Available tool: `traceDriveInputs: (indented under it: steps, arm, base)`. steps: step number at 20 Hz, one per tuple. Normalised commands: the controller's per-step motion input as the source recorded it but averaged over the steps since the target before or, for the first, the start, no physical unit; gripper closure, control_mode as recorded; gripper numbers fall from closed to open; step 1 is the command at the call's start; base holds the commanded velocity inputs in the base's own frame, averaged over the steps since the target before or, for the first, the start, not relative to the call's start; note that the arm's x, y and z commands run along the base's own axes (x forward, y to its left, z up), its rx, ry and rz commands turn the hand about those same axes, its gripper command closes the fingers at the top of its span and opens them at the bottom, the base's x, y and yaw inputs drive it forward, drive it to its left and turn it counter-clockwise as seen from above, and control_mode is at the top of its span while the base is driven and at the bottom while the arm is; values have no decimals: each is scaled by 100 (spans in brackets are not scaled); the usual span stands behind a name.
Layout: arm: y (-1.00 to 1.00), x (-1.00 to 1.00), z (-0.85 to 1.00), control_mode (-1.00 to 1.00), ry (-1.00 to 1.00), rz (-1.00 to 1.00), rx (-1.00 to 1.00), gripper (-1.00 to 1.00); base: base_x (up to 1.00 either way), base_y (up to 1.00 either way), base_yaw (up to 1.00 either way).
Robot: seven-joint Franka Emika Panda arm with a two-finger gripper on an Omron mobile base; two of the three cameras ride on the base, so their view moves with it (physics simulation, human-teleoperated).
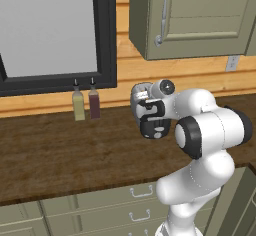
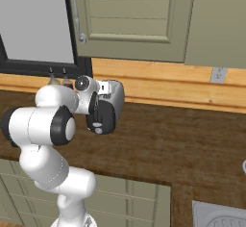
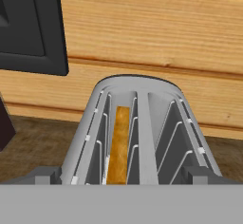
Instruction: Start the toaster. Once the lever pops up, take the bread to the plate on the dining counter.
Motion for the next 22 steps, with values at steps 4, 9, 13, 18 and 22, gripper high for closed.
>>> traceDriveInputs:
  steps: [4, 9, 13, 18, 22]
  arm:
    - [0, 0, 0, -100, 0, 0, 0, -100]
    - [0, 0, 0, -100, 0, 0, 0, -100]
    - [0, 0, 0, -100, 0, 0, 0, -100]
    - [0, 0, 0, -100, 0, 0, 0, -100]
    - [0, 0, 0, -100, 0, 0, 0, -100]
  base:
    - [0, 0, 0]
    - [0, 0, 0]
    - [0, 0, 0]
    - [0, 0, 0]
    - [0, 0, 0]
